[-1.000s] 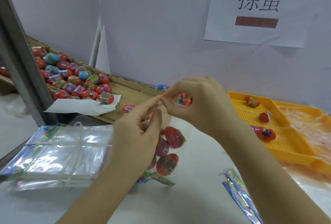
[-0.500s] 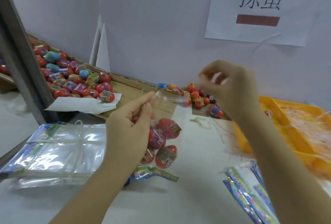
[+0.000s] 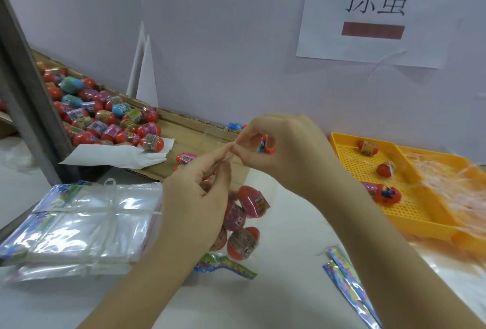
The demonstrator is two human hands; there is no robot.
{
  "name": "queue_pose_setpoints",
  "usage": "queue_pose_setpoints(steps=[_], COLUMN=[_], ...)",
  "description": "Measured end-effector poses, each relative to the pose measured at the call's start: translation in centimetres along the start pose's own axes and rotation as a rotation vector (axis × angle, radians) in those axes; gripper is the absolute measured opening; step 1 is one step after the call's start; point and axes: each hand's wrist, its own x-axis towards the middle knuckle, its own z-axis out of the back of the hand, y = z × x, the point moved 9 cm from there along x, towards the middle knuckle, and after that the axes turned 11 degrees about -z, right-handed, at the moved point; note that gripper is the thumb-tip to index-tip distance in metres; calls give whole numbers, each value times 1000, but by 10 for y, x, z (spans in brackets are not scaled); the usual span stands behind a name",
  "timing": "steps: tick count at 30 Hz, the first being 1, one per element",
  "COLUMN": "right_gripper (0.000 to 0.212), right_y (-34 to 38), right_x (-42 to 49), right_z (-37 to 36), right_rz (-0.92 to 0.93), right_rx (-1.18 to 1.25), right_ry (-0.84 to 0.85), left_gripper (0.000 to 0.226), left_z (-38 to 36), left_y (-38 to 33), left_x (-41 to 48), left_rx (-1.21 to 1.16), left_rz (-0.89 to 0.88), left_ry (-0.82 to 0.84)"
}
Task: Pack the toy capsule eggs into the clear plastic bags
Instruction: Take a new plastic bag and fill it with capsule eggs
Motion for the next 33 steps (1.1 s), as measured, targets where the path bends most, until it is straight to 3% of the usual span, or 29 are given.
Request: queue_pose_setpoints(steps=[10, 14, 17, 19, 22, 24, 25, 27, 28, 29, 31, 32, 33], right_gripper=[8, 7, 6, 11, 17, 24, 30, 49, 56, 60, 55, 53, 55], right_y=[-8, -80, -135, -162, -181, -166, -146, -102, -107, -119, -139, -145, -136], right_x=[-2, 2, -8, -14, -24, -28, -27, -24, -26, -27, -29, -33, -32], right_z=[20, 52, 62, 49, 10, -3, -4, 7, 7, 14, 19, 16, 13], right_rz=[-5, -312, -551, -703, -785, -656, -562, -496, -516, -520, -612, -644, -549], right_rx=[-45, 151, 49, -182, -521, -460, -243, 428, 523, 447, -19, -118, -44], right_ry=[-240, -323, -376, -226, 330, 607, 681, 719, 684, 603, 532, 584, 663], left_gripper=[26, 31, 33, 33, 36, 36, 35, 33, 32, 31, 31, 32, 33], left_z=[3, 17, 28, 34, 38, 37, 37, 37, 36, 36, 35, 35, 36], left_y=[-9, 6, 18, 26, 31, 31, 31, 32, 32, 32, 32, 32, 31], left_x=[1, 5, 6, 5, 5, 5, 5, 5, 5, 4, 4, 5, 6], left_rx=[39, -38, -72, -56, -57, -52, -52, -49, -49, -49, -50, -48, -44], left_rz=[-50, 42, 124, 169, 196, 198, 197, 197, 199, 203, 207, 202, 195], left_ry=[-23, -147, -240, -289, -317, -310, -308, -306, -306, -305, -297, -292, -290])
